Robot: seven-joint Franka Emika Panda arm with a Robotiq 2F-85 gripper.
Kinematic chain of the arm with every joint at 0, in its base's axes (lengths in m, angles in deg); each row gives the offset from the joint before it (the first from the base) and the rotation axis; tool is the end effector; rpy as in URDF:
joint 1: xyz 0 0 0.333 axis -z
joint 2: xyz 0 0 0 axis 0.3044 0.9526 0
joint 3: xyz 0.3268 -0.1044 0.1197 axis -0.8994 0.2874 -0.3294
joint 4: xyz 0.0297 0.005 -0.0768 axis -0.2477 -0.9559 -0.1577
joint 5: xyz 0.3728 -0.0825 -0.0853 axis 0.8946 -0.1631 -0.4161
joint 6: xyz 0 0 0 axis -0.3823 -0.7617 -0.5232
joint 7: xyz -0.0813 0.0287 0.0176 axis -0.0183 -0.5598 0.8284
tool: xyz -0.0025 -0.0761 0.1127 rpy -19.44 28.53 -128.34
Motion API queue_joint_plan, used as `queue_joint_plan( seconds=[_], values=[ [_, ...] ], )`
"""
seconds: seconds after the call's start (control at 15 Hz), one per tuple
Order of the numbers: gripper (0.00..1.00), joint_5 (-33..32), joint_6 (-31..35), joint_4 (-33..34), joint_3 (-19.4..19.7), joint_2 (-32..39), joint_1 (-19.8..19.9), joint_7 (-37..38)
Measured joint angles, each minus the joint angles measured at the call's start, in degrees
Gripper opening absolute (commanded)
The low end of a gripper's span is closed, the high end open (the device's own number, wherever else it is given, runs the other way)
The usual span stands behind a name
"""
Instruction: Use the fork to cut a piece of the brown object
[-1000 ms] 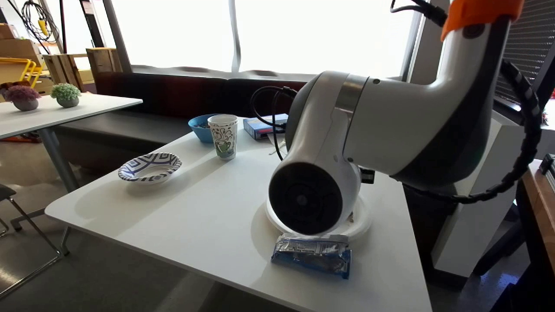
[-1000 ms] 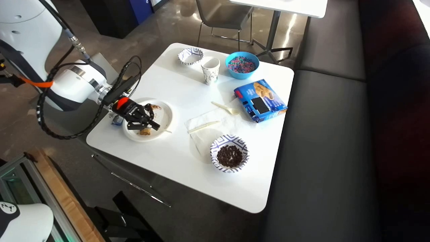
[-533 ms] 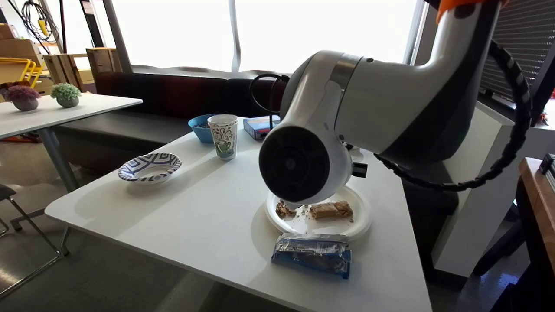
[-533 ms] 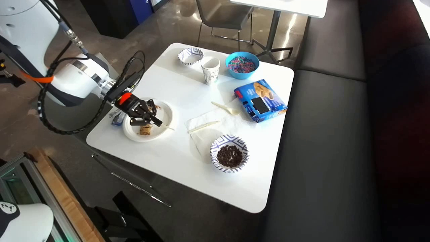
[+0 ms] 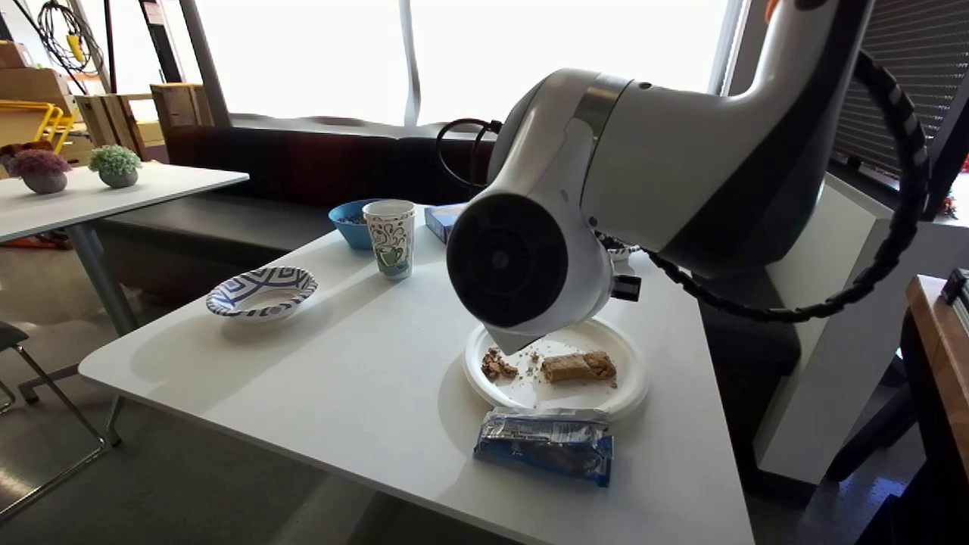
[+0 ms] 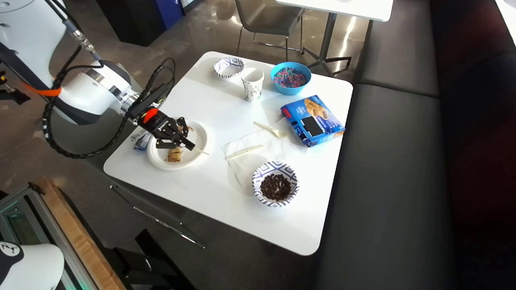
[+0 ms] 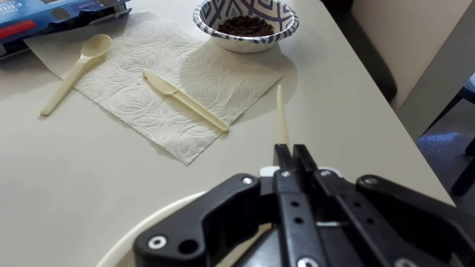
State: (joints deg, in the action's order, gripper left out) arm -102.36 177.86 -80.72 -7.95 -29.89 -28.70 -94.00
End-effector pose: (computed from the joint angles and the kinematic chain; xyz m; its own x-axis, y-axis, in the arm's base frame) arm 0.4641 0.1456 0.0773 -0.1348 0.4441 -0.8858 0.9641 0.2653 -0.0137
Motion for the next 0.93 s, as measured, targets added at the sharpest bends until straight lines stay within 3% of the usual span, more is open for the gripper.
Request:
queue_joint_plan(
  seconds=[0.47, 0.93],
  values=[
    [0.02, -2.92, 9.84, 0.18, 3.10, -0.63, 1.81, -0.03],
    [0.02, -4.21, 14.51, 0.96, 3.64, -0.63, 1.94, -3.78]
  ],
)
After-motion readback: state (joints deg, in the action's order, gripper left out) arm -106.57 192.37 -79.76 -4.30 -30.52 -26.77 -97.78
